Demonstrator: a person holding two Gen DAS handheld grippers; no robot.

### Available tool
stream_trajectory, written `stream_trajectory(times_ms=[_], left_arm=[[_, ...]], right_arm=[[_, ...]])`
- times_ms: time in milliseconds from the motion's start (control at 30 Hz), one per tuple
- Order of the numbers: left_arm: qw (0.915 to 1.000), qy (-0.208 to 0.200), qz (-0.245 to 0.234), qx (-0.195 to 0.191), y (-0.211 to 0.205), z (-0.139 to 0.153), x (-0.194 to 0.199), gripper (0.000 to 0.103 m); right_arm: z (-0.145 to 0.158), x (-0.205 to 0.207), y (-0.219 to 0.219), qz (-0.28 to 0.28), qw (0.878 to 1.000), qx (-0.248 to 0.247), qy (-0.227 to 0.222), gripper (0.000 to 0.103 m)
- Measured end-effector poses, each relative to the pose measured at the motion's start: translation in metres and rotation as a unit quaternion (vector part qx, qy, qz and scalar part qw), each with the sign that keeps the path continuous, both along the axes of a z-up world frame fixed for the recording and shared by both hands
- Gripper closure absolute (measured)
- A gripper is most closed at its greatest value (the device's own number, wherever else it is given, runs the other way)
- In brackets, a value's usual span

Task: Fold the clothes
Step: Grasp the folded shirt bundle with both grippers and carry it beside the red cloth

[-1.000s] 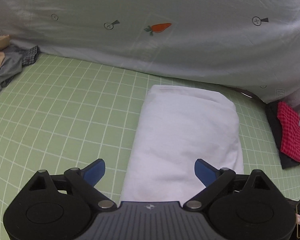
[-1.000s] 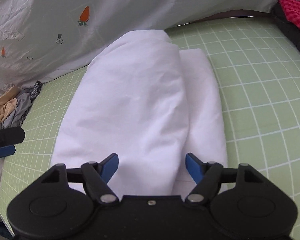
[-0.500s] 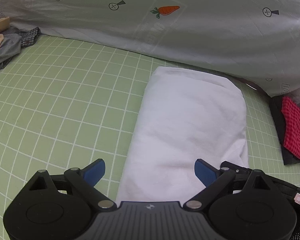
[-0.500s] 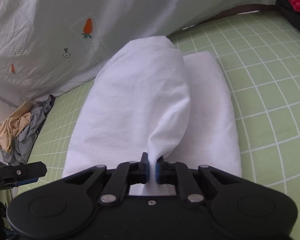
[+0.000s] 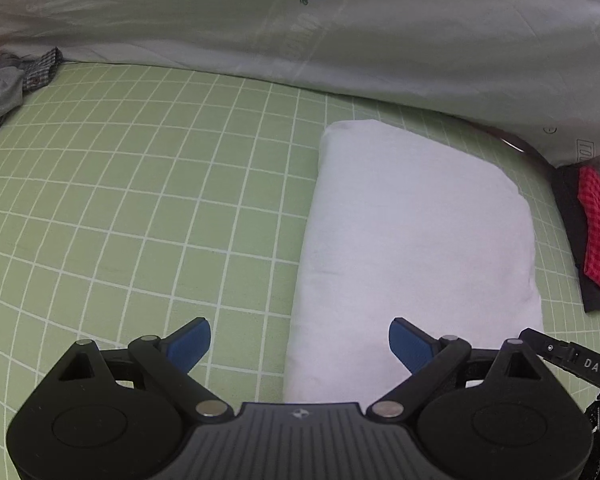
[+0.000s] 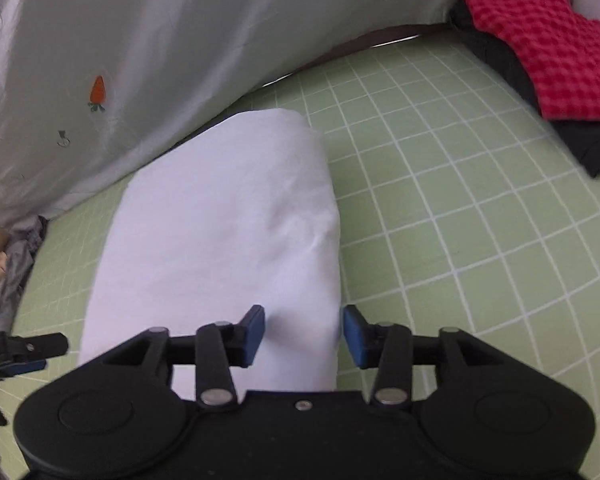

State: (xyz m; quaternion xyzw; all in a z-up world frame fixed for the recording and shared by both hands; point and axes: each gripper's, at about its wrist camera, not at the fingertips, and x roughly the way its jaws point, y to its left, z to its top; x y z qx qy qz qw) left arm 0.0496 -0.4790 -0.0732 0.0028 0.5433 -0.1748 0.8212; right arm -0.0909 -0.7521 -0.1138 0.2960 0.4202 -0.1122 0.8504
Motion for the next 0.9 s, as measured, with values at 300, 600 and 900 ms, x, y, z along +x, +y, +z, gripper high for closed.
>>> stream_trajectory(times_ms=[300, 600, 900], left_arm=[[0.9987, 0.046, -0.005, -0.024, -0.010, -0.030, 0.027, 0.007], [0.9912, 0.101, -0.007, -0.084, -0.022, -0.053, 0.050, 0.007], [0.9915, 0.069, 0.003, -0.111, -0.030, -0.026, 0.025, 0.064]], right_arm=[[-0.022, 0.033, 0.009, 0.036, 0.999, 0.008, 0.016, 0.018], [-0.031, 0.061, 0.031, 0.045, 0.999, -0.003, 0.013, 0.000], [-0.007, 0.046, 0.032, -0.010, 1.000, 0.015, 0.003, 0.079]])
